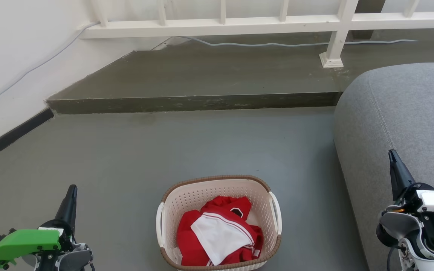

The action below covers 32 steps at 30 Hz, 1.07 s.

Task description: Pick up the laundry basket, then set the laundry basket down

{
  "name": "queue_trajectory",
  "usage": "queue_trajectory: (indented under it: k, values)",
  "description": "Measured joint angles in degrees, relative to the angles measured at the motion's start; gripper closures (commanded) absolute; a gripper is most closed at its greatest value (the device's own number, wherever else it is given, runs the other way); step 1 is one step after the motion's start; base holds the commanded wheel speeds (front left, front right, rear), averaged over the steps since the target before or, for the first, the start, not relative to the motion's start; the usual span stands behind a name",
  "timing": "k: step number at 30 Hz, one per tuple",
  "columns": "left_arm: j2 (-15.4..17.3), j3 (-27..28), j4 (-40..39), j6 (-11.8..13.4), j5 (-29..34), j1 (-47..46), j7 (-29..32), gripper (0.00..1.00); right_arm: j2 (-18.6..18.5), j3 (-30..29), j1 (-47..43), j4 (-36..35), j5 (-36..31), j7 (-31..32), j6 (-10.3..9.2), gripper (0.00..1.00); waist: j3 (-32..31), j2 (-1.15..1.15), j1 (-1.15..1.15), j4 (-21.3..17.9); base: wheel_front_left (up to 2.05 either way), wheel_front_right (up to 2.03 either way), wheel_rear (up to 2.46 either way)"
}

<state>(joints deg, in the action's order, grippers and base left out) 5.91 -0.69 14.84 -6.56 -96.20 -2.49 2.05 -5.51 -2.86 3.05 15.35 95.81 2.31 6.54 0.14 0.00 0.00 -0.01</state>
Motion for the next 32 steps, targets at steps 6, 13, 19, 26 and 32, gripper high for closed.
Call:
queue_trajectory:
  k: [6,13,19,26,32]
  values:
    - [0.0,0.0,0.2,-0.1,0.0,0.0,0.0,1.00,0.0,0.0,0.0,0.1,0.0,0.0,0.00,1.00,0.0,0.00,0.00,0.0,0.00,0.00,0.00]
    - [0.0,0.1,0.5,-0.1,0.0,0.0,0.0,1.00,0.0,-0.1,0.0,0.2,0.0,0.0,0.00,1.00,0.0,0.00,0.00,0.0,0.00,0.00,0.00]
    - [0.0,0.1,0.6,-0.3,0.0,-0.1,0.0,1.00,0.0,-0.1,0.0,0.2,0.0,0.0,0.01,1.00,0.0,0.00,0.00,0.0,0.00,0.00,0.00]
    - [0.0,0.2,0.7,-0.3,0.0,-0.1,0.0,1.00,0.0,-0.1,0.0,0.3,0.0,0.0,0.01,1.00,0.0,0.00,0.00,0.0,0.00,0.00,0.00]
    - [-0.1,0.2,0.8,-0.3,0.0,-0.1,0.0,1.00,0.0,-0.2,0.0,0.3,0.0,0.0,0.01,1.00,0.0,0.00,0.00,0.0,0.00,0.00,0.00]
